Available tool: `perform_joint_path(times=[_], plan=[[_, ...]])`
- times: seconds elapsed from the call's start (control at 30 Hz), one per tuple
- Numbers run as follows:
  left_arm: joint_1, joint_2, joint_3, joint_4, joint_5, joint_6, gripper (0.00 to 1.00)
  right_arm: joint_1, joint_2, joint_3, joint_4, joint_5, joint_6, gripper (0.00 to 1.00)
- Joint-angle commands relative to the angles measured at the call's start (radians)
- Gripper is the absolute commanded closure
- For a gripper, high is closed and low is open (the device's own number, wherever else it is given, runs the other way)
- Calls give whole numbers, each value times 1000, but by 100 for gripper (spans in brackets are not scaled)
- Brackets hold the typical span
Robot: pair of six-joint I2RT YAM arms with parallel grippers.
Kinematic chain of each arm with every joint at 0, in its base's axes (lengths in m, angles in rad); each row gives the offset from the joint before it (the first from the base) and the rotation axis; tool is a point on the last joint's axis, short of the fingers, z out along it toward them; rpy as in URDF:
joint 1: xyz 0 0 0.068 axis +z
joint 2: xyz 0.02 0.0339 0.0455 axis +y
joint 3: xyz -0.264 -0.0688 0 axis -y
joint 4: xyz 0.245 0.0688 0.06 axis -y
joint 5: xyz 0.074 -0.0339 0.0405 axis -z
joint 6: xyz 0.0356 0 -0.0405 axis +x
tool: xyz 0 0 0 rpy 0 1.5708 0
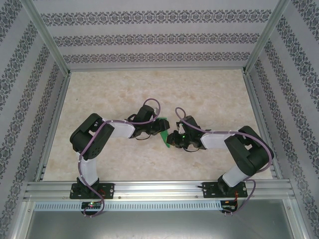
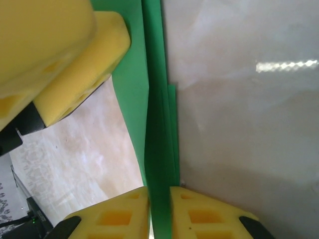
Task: Fold a paper plane with a square sheet of paper (pick it up from the middle)
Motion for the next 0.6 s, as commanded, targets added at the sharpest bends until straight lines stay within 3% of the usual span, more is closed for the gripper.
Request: perform_joint_path(times=[0.0,0.17,0.4,0.57], plan=[[1,28,12,-86,-24,47,52,-3,-45,18,-60,10,-34,82],[0,26,13,-94,-22,55,52,-3,-60,34,-83,14,-45,81],[0,27,15,-91,-18,50,52,0,-30,40,-85,-2,-74,95],[0,26,8,-91,-21,46,52,31,-1,74,-151,16,-152,98]])
